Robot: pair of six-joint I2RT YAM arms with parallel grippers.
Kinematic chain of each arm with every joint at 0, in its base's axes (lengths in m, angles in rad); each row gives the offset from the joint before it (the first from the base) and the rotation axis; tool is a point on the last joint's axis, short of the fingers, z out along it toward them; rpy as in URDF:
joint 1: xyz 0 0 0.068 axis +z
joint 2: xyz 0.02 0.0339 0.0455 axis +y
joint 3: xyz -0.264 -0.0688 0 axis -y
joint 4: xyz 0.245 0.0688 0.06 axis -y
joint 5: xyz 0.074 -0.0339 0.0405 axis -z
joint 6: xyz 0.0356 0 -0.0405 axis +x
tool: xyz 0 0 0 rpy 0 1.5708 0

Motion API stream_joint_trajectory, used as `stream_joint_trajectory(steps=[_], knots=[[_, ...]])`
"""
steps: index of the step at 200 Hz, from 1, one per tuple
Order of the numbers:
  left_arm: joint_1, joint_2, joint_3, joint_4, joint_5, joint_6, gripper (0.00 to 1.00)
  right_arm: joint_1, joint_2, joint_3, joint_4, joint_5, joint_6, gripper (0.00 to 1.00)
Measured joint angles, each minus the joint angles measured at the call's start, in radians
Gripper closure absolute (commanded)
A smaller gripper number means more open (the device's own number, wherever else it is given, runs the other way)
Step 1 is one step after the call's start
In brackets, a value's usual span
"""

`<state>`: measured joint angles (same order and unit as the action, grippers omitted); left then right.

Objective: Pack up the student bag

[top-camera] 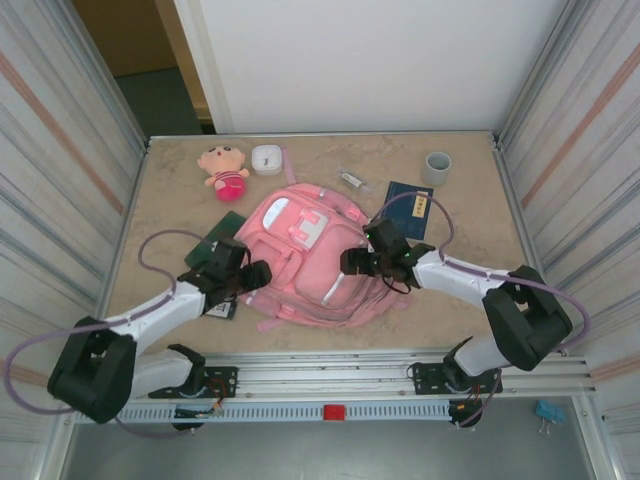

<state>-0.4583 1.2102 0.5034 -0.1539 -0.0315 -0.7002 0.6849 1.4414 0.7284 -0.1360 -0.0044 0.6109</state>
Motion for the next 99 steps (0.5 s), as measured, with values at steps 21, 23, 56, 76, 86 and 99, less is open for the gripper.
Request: stream_joint_trajectory(steps=[21, 23, 56, 76, 86, 99], knots=[[0.047, 0.115, 0.074, 0.039, -0.026, 0.036, 0.28, 0.077, -0.023, -0.007, -0.011, 0.037, 0.077, 0.13], [0.050, 0.127, 0.084, 0.040, -0.027, 0.042, 0.28, 0.084, -0.026, -0.007, -0.014, 0.037, 0.085, 0.13], [0.062, 0.207, 0.213, 0.055, -0.003, 0.081, 0.27, 0.112, -0.093, 0.014, -0.123, -0.027, 0.126, 0.11], [0.048, 0.135, 0.222, 0.035, 0.040, 0.086, 0.28, 0.079, -0.151, 0.064, -0.195, -0.101, 0.119, 0.12], [0.040, 0.072, 0.214, 0.008, 0.056, 0.086, 0.29, 0.038, -0.186, 0.082, -0.212, -0.142, 0.113, 0.12], [0.029, -0.043, 0.185, -0.016, 0.072, 0.080, 0.32, -0.050, -0.231, 0.094, -0.216, -0.191, 0.101, 0.14]])
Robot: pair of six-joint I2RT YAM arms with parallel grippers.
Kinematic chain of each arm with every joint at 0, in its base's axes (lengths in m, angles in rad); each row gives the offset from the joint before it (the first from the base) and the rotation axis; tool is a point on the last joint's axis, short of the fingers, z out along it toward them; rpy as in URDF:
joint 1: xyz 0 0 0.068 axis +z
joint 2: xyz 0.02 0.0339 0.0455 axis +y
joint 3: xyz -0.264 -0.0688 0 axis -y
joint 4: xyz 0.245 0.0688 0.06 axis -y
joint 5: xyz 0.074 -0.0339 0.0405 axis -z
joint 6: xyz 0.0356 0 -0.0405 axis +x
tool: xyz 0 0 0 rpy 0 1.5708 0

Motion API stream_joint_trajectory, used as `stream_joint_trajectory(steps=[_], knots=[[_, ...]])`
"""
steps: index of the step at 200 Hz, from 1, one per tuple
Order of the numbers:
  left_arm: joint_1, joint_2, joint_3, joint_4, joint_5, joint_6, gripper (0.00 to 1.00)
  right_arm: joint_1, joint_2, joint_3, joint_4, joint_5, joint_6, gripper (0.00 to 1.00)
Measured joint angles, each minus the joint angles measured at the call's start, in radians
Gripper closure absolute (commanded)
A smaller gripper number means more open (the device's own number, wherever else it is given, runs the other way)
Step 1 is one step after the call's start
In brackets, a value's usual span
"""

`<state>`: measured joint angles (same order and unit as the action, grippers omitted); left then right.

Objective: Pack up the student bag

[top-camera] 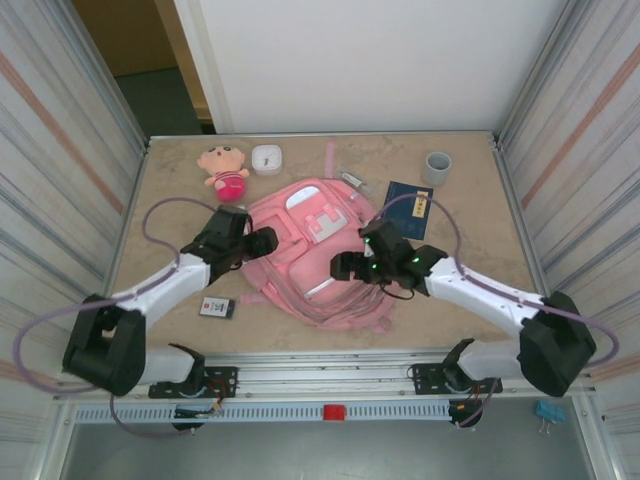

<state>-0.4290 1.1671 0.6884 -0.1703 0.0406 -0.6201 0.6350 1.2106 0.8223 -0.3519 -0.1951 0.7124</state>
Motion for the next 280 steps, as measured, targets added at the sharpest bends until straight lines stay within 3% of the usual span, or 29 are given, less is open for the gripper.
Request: stream_joint_trajectory(steps=[34, 70, 102, 132, 183, 211, 255, 280], knots=[[-0.031, -0.269, -0.137, -0.014, 0.039, -0.049, 0.34, -0.197, 0.043, 0.003, 0.014, -0.079, -0.067, 0.22], [-0.031, -0.253, -0.254, 0.017, 0.064, -0.095, 0.35, -0.222, 0.215, -0.001, 0.038, -0.130, -0.119, 0.28], [-0.031, -0.069, -0.256, 0.129, 0.111, -0.099, 0.35, -0.166, 0.224, -0.074, 0.115, -0.136, -0.095, 0.28], [-0.014, 0.114, -0.203, 0.208, 0.135, -0.091, 0.35, -0.026, 0.164, -0.148, 0.194, -0.094, 0.000, 0.29], [0.077, 0.223, -0.031, 0.186, 0.115, -0.018, 0.34, 0.125, 0.127, -0.162, 0.240, -0.040, 0.118, 0.23], [0.068, 0.117, -0.002, 0.119, 0.109, 0.056, 0.32, 0.082, 0.010, -0.136, 0.148, -0.060, 0.110, 0.23], [-0.005, -0.199, -0.021, 0.017, 0.087, 0.192, 0.33, -0.173, -0.101, -0.163, 0.127, -0.115, 0.088, 0.25], [-0.021, -0.257, -0.043, -0.015, 0.090, 0.274, 0.33, -0.180, -0.071, -0.243, 0.161, -0.143, 0.098, 0.27]])
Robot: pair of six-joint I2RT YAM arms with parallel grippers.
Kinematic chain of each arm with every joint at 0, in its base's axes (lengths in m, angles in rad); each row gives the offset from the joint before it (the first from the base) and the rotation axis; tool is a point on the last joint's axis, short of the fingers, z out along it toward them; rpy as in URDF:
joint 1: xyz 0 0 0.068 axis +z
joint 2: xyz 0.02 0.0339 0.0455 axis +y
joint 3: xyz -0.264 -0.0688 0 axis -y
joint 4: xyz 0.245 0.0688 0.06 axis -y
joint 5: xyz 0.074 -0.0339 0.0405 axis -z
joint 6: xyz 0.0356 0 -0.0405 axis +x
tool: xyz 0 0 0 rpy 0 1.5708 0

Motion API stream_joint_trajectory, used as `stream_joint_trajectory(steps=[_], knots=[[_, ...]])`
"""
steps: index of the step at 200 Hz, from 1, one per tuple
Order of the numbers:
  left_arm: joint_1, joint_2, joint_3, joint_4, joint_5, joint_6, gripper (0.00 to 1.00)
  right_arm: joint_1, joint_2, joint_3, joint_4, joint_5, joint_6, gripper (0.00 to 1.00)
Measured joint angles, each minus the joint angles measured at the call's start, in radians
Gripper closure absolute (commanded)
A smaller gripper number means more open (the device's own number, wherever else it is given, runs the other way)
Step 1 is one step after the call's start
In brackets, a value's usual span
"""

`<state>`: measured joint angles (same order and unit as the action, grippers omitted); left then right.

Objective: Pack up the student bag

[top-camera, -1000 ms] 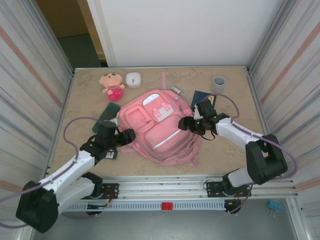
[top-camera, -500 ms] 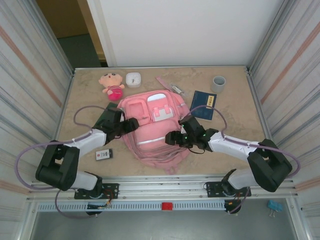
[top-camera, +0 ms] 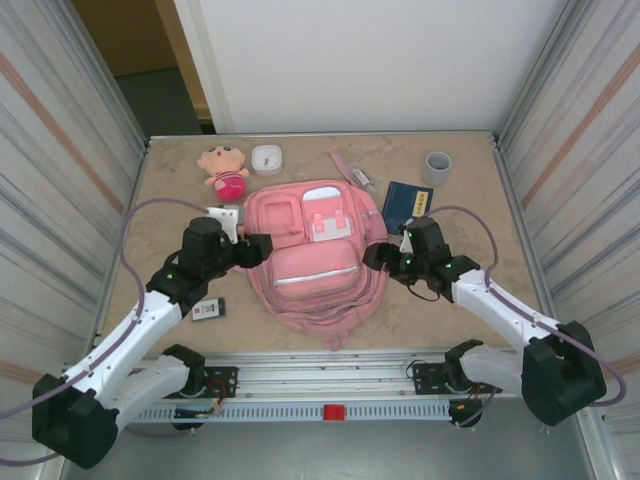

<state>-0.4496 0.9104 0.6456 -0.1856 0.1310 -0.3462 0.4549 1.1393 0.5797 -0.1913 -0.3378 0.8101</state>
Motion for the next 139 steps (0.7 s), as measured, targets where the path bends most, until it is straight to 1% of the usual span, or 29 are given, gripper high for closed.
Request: stream_joint_trajectory(steps=[18, 40, 67, 84, 98, 110, 125, 139], knots=[[-0.051, 0.014, -0.004, -0.023, 0.003, 0.095, 0.31, 0.051, 0.043, -0.055, 0.051, -0.008, 0.029, 0.27], [-0.109, 0.050, -0.003, -0.029, 0.010, 0.221, 0.32, 0.161, 0.119, -0.091, 0.157, 0.005, 0.084, 0.27], [-0.132, 0.114, 0.011, -0.035, 0.063, 0.357, 0.31, 0.271, 0.183, -0.092, 0.300, 0.008, 0.143, 0.28], [-0.164, 0.153, 0.024, -0.037, 0.079, 0.440, 0.29, 0.306, 0.179, -0.089, 0.323, 0.010, 0.151, 0.26], [-0.212, 0.182, 0.034, -0.041, 0.089, 0.531, 0.28, 0.308, 0.140, -0.086, 0.302, 0.026, 0.150, 0.24], [-0.256, 0.208, 0.044, -0.048, 0.091, 0.612, 0.26, 0.288, 0.080, -0.086, 0.263, 0.031, 0.146, 0.23], [-0.309, 0.249, 0.060, -0.055, 0.082, 0.705, 0.25, 0.236, -0.021, -0.086, 0.220, 0.026, 0.130, 0.21], [-0.347, 0.296, 0.077, -0.056, 0.065, 0.772, 0.23, 0.167, -0.111, -0.086, 0.199, 0.016, 0.114, 0.21]])
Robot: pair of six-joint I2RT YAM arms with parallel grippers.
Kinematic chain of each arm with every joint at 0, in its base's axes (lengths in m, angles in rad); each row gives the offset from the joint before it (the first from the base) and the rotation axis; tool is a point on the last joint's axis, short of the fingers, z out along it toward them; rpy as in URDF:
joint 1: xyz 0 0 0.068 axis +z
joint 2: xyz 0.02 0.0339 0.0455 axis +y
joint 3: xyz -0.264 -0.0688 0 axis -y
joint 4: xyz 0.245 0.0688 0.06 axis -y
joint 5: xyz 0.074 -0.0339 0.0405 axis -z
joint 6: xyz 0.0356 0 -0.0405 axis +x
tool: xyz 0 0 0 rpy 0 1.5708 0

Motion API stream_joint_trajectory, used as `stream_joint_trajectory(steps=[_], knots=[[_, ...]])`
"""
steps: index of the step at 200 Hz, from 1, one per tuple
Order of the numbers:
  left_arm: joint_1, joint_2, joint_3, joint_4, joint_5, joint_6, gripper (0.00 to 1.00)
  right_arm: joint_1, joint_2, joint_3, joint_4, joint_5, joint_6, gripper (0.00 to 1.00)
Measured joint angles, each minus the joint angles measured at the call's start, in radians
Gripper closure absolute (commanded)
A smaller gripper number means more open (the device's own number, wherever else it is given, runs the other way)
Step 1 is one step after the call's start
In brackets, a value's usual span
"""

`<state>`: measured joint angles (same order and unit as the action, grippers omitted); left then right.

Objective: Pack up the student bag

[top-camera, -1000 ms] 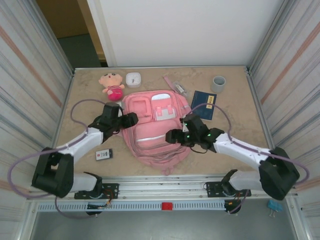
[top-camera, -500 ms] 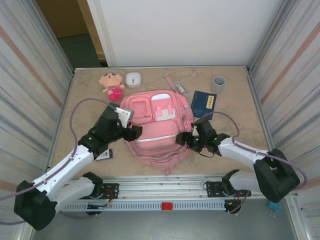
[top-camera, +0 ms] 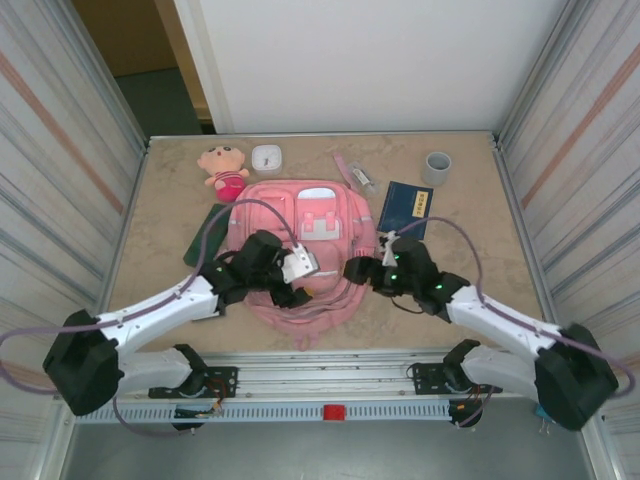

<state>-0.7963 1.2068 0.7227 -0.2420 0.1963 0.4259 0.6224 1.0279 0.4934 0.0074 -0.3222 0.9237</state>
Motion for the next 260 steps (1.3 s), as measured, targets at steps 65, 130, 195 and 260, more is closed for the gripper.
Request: stream_joint_trajectory(steps=[65, 130, 195, 260], knots=[[-0.101, 0.254, 0.092, 0.037, -0.142, 0.213, 0.18, -0.198, -0.116, -0.055, -0.068, -0.082, -0.072, 0.21], [-0.110, 0.284, 0.060, 0.169, -0.251, 0.281, 1.00, -0.238, -0.099, -0.122, -0.001, -0.134, -0.120, 0.20], [0.108, -0.090, 0.016, 0.030, 0.086, 0.274, 1.00, -0.346, 0.086, -0.127, 0.241, -0.268, -0.251, 0.17], [0.240, -0.165, 0.045, -0.168, 0.292, 0.310, 1.00, -0.354, 0.358, -0.026, 0.465, -0.477, -0.308, 0.15]])
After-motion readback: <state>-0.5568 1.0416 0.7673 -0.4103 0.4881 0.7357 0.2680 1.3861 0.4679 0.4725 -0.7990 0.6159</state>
